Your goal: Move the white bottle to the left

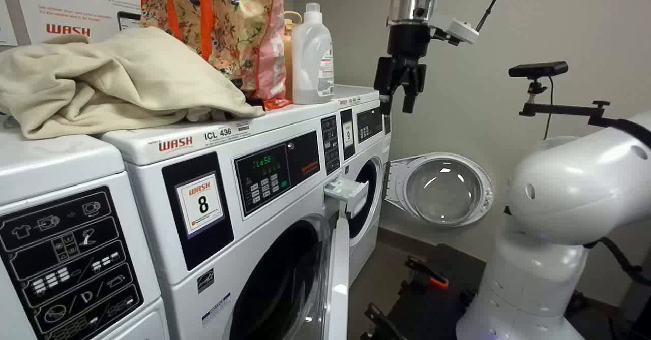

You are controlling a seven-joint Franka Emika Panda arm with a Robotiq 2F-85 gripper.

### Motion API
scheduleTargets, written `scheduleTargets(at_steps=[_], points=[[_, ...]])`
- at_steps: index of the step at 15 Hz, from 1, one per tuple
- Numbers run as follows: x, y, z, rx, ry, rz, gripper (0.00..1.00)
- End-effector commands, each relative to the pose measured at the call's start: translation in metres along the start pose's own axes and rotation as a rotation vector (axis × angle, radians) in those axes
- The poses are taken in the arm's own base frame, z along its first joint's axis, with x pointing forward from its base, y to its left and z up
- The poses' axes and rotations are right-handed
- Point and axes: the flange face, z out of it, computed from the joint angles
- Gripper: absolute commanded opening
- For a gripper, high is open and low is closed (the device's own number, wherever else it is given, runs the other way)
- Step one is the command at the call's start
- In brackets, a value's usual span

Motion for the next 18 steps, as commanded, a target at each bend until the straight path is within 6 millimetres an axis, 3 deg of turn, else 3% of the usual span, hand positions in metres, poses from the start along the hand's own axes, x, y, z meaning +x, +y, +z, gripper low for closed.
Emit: scheduleTargets(at_steps=[1,3,7,13,18], points=[[0.0,0.0,-0.001,0.0,-0.001,0.0,1.0],[0.003,0.001,0.001,-0.004,0.018,0.012,1.0],[0.029,0.006,0.005,-0.001,0.188,0.043,1.0],[0.074,0.026,0.008,0.037,0.573,0.119,1.0],[0.099,0.034,0.002,0.062,0.886,0.159,1.0]])
